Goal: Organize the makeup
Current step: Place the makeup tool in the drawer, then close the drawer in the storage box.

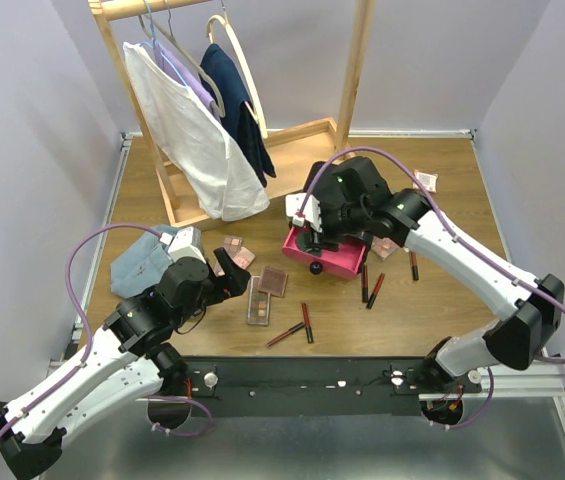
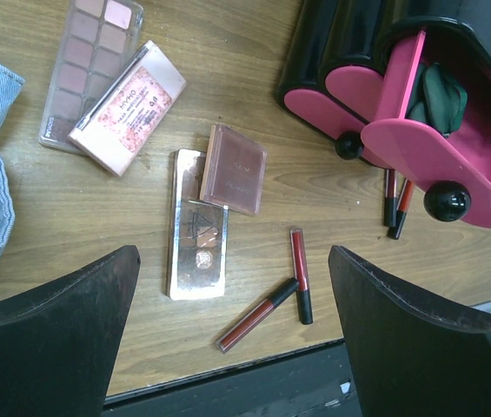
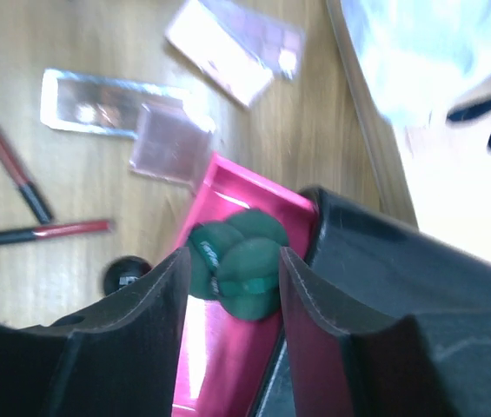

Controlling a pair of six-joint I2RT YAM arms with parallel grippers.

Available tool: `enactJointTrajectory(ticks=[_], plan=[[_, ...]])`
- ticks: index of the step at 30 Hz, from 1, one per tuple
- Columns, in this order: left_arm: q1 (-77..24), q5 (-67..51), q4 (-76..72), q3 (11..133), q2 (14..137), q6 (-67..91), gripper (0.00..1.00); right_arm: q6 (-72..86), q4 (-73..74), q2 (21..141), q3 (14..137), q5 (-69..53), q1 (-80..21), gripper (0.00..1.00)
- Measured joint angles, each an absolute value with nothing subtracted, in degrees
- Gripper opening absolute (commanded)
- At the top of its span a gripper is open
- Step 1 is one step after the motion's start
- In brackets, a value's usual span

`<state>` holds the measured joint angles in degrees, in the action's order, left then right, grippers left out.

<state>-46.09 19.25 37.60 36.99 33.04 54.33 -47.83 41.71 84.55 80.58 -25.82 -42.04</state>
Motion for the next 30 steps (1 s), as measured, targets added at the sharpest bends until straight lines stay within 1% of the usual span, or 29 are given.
enactJointTrajectory(ticks=[4,10,30], plan=[[-46.06,19.27,37.65,36.99,33.04,54.30,0.99,-47.83,41.71,81.49,80.58,-31.35,-42.04,0.54],[-45.91,19.27,37.80,36.99,33.10,54.02,0.99,-47.86,42.24,79.94,80.51,-36.03,-42.04,0.54],[-45.69,19.31,38.68,37.06,34.48,52.71,0.99,-48.60,46.13,78.61,76.36,-43.44,-42.24,0.57]])
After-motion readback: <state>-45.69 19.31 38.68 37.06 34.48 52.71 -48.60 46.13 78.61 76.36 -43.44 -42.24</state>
